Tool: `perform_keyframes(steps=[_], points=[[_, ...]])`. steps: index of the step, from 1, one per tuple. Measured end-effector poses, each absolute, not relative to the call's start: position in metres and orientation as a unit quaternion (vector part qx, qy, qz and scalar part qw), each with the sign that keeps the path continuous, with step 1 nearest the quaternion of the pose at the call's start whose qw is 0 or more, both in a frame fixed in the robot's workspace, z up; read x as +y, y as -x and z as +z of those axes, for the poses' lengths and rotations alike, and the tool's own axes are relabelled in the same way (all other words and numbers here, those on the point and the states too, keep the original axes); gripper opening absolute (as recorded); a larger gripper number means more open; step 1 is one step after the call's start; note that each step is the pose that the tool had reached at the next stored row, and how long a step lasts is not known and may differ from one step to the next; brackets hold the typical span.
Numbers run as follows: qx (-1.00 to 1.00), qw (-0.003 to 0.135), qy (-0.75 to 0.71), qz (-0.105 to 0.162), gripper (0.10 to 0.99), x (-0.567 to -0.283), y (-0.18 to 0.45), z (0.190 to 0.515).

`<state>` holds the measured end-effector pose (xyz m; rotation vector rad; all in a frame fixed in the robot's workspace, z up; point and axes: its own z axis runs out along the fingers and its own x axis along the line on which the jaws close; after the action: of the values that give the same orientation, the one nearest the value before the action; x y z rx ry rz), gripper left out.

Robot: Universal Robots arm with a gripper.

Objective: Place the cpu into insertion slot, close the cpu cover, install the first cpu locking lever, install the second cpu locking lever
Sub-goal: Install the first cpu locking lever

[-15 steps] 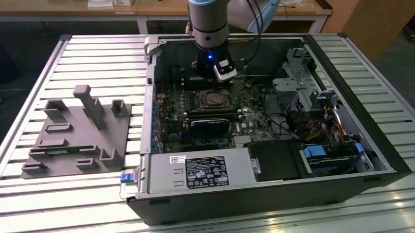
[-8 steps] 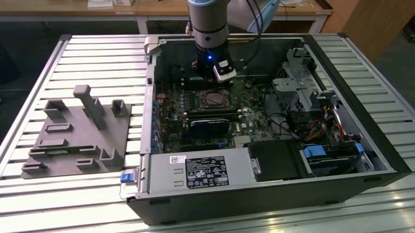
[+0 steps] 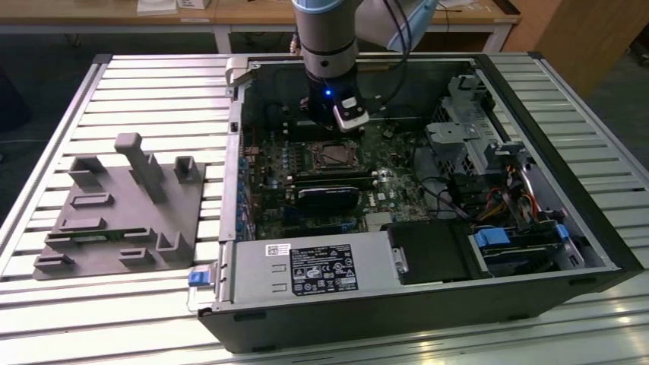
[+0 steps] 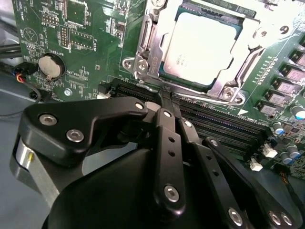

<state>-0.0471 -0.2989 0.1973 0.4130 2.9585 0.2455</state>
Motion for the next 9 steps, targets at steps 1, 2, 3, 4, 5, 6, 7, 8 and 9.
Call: perform_keyframes(steps=[1,2,3,4,5,6,7,8,9], points=[[0.984,0.072,-0.138,0.082,0.106,-0.2993,0.0471,0.197],[0.984,0.072,-0.139,0.082,0.106,-0.2997,0.0471,0.1966],[0.984,0.072,-0.139,0.082,0.106,-0.3001,0.0471,0.1963],[0.984,0.072,-0.14,0.081,0.106,-0.3006,0.0471,0.196],[0.984,0.072,-0.14,0.081,0.106,-0.301,0.0471,0.1956],[0.984,0.072,-0.141,0.081,0.106,-0.3014,0.0471,0.1951],[0.984,0.073,-0.142,0.082,0.106,-0.3017,0.0471,0.1946],[0.984,0.073,-0.142,0.082,0.106,-0.302,0.0471,0.1941],[0.984,0.073,-0.143,0.082,0.106,-0.3022,0.0471,0.1939]])
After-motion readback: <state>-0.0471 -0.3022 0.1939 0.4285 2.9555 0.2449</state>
